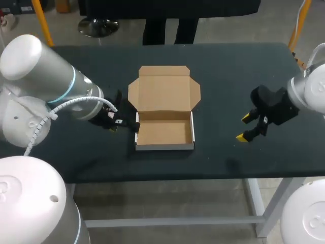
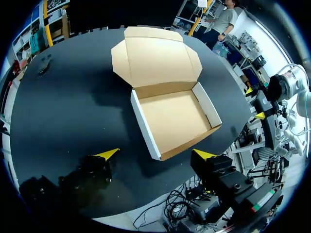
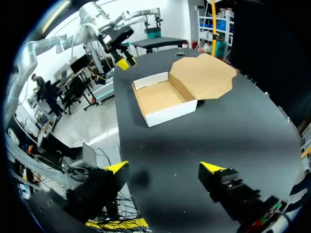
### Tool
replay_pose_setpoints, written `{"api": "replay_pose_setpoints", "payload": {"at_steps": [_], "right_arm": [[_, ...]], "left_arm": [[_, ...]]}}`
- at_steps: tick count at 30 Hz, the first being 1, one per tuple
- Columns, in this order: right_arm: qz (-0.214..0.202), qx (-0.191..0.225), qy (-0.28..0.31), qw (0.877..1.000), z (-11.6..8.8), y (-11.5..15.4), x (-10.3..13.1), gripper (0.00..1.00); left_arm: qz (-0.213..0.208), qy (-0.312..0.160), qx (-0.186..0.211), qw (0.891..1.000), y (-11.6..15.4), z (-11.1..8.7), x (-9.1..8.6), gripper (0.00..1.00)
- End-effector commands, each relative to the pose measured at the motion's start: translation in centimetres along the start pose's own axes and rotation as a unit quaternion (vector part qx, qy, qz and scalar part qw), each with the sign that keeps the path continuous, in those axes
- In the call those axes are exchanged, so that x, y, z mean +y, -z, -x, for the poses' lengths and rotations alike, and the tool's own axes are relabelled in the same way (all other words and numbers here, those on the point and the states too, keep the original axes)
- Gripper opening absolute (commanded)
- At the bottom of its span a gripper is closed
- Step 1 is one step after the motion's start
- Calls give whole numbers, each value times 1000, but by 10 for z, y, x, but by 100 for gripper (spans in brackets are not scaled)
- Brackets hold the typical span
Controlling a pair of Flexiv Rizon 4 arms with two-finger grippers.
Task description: Assemble the packaging by folding the flat box into shape, placing the metal phone stand inside, and closing the box properly
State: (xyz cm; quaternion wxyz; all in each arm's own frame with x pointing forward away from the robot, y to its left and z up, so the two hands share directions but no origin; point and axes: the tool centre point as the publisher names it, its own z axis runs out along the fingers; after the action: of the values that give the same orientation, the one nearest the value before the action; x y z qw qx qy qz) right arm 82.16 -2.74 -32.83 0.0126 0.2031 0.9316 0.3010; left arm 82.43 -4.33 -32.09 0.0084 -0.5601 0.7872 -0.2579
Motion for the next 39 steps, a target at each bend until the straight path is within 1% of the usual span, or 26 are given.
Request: {"api": "replay_pose_setpoints", "payload": {"at_steps": [1, 6, 14, 15, 18, 26, 33, 36, 39], "right_arm": [[-3, -3, -18, 1000, -1, 3, 3, 100], [-8, -15, -35, 999, -7, 5, 5, 100], [-16, -31, -92, 995, -17, 15, 1, 100], [-23, -35, -118, 992, -17, 16, 0, 100], [-19, -40, -149, 988, -19, 21, -5, 100], [-27, -62, -210, 975, -27, 43, -16, 100], [-40, -74, -258, 962, -28, 63, -19, 100], [-48, -77, -277, 957, -27, 71, -18, 100], [-59, -92, -296, 949, -27, 79, -17, 100]], "left_arm": [[-16, -2, 5, 1000, 16, 3, 14, 100], [-11, 0, 8, 1000, 26, 3, 20, 100], [7, 31, -11, 999, 41, 5, 28, 100], [11, 36, -11, 999, 44, 5, 29, 100], [25, 53, -19, 998, 50, 7, 29, 100], [50, 94, -42, 993, 70, 11, 22, 100], [62, 127, -72, 987, 89, 10, 20, 100], [67, 140, -81, 985, 97, 11, 19, 100], [70, 150, -85, 983, 103, 14, 20, 100]]}}
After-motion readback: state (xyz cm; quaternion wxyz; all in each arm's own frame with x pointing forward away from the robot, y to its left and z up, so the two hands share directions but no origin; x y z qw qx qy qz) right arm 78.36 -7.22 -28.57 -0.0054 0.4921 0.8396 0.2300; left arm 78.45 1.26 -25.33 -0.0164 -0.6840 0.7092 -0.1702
